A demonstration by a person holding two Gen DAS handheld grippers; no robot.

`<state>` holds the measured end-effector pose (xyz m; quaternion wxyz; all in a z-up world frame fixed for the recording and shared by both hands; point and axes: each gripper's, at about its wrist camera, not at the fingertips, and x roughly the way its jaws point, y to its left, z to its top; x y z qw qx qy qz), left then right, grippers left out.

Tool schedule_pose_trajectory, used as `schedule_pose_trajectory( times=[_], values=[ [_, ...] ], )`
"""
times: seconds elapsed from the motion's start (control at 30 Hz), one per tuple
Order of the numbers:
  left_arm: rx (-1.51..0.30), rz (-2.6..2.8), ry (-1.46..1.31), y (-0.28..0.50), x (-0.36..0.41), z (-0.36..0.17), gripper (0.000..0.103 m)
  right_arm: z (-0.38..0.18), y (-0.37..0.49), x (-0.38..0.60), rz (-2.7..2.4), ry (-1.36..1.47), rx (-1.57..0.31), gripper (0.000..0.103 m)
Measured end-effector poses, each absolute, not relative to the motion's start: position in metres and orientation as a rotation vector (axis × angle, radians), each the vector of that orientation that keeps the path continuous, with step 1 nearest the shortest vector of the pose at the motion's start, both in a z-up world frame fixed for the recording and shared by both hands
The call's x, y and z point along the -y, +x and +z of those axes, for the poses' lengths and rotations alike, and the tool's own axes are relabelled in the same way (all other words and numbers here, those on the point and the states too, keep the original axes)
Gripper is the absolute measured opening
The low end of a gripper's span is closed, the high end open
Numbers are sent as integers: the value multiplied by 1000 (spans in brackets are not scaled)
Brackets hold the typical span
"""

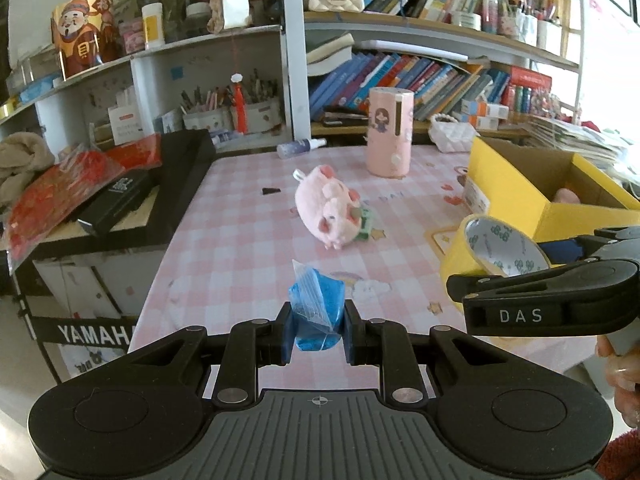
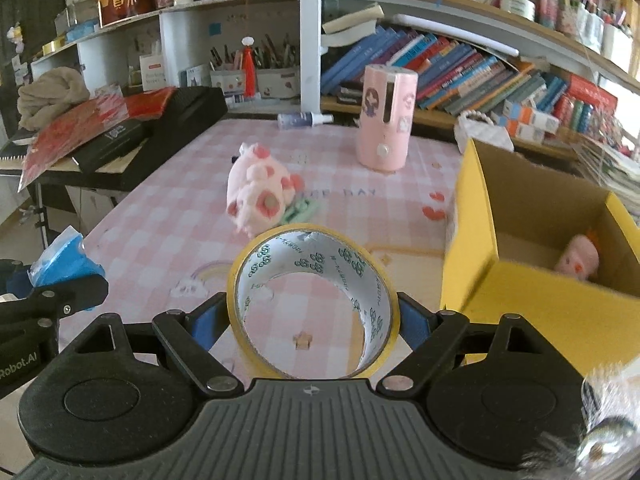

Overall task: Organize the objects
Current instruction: 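Lift and carry the blue packet and tape roll toward the yellow box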

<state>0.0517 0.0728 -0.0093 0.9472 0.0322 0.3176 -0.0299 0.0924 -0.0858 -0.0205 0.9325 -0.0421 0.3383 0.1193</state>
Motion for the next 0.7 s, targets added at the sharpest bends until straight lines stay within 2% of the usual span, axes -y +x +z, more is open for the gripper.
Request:
schedule_pose_trajectory(
  times=[0.7],
  values=[
    [-626,-287,150,7,-30,-10,22,-29,4,137,27,33,-723,85]
  ],
)
